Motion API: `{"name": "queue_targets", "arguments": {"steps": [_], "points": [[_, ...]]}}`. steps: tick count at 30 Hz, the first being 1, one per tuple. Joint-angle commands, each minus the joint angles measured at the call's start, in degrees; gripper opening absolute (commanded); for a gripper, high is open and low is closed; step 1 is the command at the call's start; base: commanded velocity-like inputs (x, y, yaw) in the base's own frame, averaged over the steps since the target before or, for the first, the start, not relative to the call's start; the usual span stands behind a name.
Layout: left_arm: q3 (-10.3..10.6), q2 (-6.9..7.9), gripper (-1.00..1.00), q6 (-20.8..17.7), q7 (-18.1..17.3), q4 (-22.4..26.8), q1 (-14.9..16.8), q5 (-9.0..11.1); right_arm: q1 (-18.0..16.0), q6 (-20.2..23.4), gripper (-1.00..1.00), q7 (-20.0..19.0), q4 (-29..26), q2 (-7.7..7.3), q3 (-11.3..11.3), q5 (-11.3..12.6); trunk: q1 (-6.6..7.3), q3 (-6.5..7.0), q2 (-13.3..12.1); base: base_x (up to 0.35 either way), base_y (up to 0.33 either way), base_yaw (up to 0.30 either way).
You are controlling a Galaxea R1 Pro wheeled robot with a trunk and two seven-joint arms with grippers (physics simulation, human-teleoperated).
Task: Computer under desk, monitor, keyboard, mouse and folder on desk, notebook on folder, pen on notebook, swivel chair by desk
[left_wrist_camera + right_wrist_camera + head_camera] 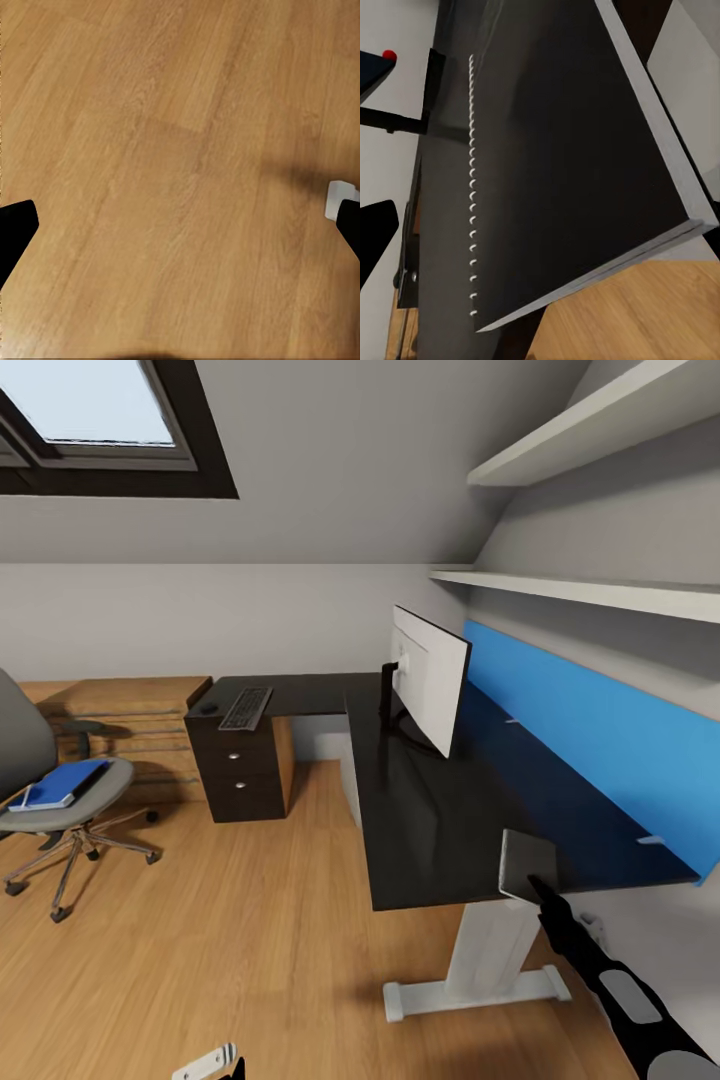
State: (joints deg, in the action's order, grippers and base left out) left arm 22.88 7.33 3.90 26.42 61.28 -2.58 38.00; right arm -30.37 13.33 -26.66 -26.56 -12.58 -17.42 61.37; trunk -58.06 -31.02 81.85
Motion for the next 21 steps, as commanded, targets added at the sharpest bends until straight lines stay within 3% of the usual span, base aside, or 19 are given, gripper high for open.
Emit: {"name": "queue_targets", "arguments": {"steps": [1,14,15,21], "points": [[0.26,0.07,1.00,0.41,0.32,-0.04,0.03,0.59,-0.04,0.56,1.00,-0.14,0.01,0.04,-0.25,0.50,-0.01,-0.04,0.03,0.038,0.000,0.000],[0.32,0.05,1.00,0.41,0.31,-0.44,0.03,0.59,-0.04,0.56,1.00,-0.11,0.01,0.06,-0.25,0.43,-0.01,-0.04,0.03,0.009,0.000,0.000],[0.32,0.05,1.00,0.41,0.31,-0.45,0.03,0.59,-0.04,0.56,-1.00,-0.10,0.01,0.07,-0.25,0.43,-0.01,-0.04,0.03,0.001,0.000,0.000],[0.32,0.05,1.00,0.41,0.30,-0.46,0.03,0.59,-0.04,0.51,-1.00,-0.13,0.01,0.04,-0.25,0.42,-0.01,-0.04,0.03,0.000,0.000,0.000]]}}
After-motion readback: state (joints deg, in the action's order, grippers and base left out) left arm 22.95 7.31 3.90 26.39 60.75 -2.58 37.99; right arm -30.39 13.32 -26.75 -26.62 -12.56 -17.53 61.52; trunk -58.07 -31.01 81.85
